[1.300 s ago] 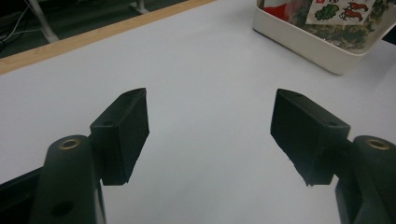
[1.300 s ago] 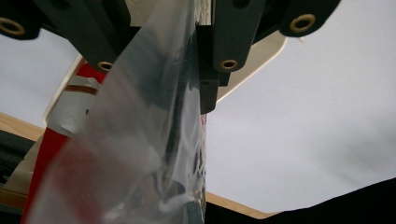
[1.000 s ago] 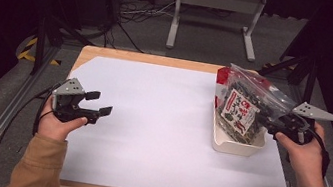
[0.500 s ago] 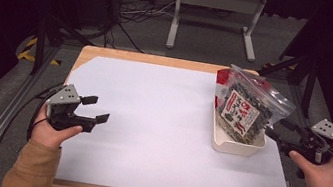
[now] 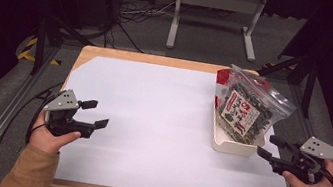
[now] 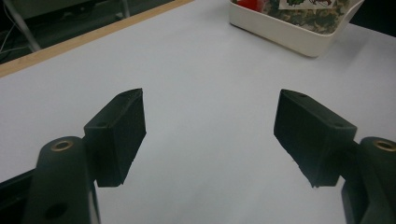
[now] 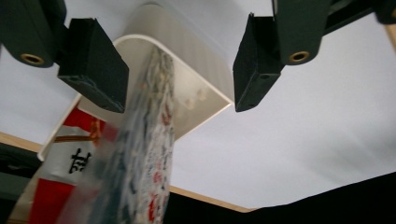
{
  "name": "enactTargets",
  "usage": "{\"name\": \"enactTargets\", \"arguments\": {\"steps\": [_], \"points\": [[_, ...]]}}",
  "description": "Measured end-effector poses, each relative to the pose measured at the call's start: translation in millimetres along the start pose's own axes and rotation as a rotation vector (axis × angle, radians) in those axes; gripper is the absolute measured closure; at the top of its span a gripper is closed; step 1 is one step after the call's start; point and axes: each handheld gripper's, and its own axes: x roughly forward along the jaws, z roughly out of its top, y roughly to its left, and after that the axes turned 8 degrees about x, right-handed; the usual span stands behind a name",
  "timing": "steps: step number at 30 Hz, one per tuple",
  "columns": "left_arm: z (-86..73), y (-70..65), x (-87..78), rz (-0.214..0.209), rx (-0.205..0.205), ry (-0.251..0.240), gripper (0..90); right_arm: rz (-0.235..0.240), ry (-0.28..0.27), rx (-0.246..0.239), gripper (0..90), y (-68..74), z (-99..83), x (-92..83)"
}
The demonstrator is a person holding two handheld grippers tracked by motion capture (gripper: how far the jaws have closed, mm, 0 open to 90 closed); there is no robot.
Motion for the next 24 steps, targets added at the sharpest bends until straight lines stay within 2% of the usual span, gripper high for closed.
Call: {"name": "enactTargets", "arguments": {"steps": [9,15,19,20,24], "points": [[-1.2,-6.4,-2.9,-0.008,0.024,-0.007,25.4,0.089,0.000,-0.038,36.2,19.4,-11.0,16.2],[-2.0,-10.8,-4.6,-0.012,0.029,-0.010,25.4,0.123,0.001,-0.046,35.0,26.2,-13.8,28.1],[-3.5,-13.4,-4.9,-0.023,0.032,-0.012,25.4,0.154,0.001,-0.059,33.5,33.8,-16.5,39.9],[-4.6,-14.2,-4.3,-0.023,0.033,-0.011,25.4,0.170,-0.001,-0.064,32.3,37.9,-18.0,47.4],[-7.0,-16.4,-2.8,-0.025,0.028,-0.008,25.4,0.180,0.001,-0.082,31.7,43.0,-19.3,57.5]]}}
